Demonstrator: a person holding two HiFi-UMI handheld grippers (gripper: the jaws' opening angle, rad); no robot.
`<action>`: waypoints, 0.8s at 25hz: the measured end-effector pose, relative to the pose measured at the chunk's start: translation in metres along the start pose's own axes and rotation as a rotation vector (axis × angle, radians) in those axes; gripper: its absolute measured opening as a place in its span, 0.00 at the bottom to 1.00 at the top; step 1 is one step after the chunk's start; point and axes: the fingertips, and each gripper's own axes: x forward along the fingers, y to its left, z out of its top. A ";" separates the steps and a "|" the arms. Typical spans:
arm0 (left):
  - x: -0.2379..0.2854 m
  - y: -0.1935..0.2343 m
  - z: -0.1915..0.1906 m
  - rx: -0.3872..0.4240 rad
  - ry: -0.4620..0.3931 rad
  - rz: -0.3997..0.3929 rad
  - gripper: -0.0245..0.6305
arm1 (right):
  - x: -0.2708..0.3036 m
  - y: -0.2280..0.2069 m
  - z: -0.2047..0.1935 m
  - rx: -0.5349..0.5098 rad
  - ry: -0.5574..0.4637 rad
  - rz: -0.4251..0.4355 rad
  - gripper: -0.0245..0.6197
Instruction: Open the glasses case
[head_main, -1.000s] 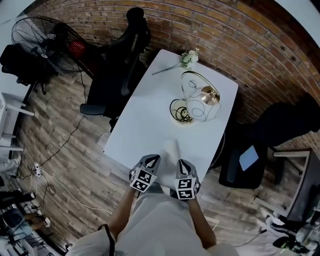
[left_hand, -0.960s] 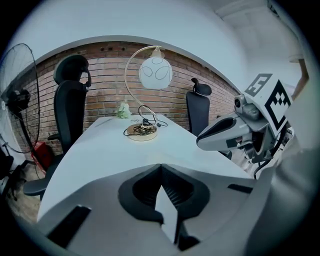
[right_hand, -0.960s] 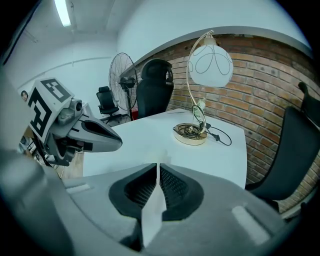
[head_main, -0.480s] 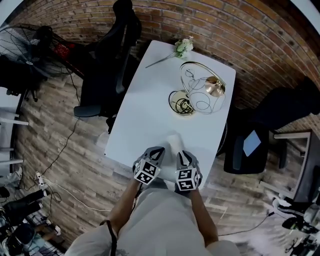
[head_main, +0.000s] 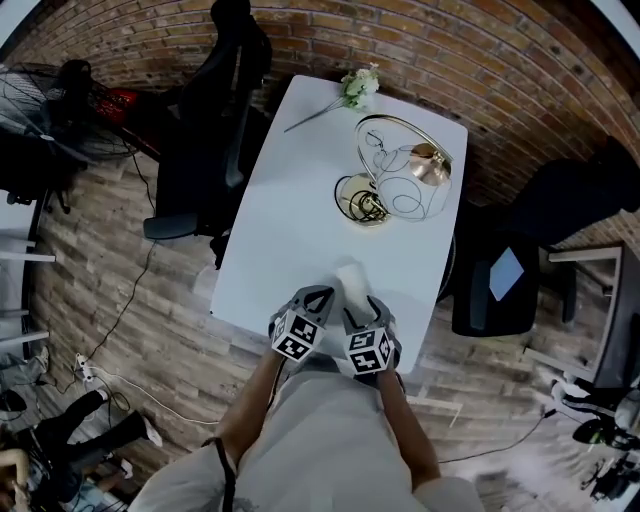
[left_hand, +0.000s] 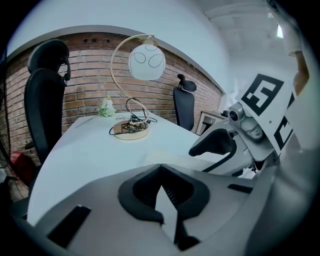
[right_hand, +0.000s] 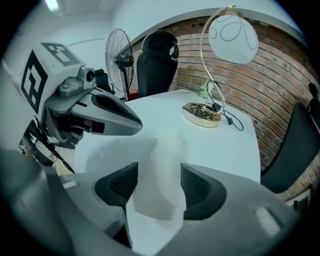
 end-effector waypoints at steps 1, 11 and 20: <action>0.001 0.001 0.000 0.001 0.000 -0.001 0.04 | 0.002 0.001 -0.001 -0.008 0.009 -0.003 0.44; 0.007 0.003 0.000 0.005 0.006 -0.013 0.04 | 0.014 0.001 -0.008 -0.052 0.060 -0.031 0.50; 0.021 0.001 -0.011 0.027 0.054 -0.033 0.04 | 0.010 -0.002 -0.006 0.004 0.021 0.002 0.50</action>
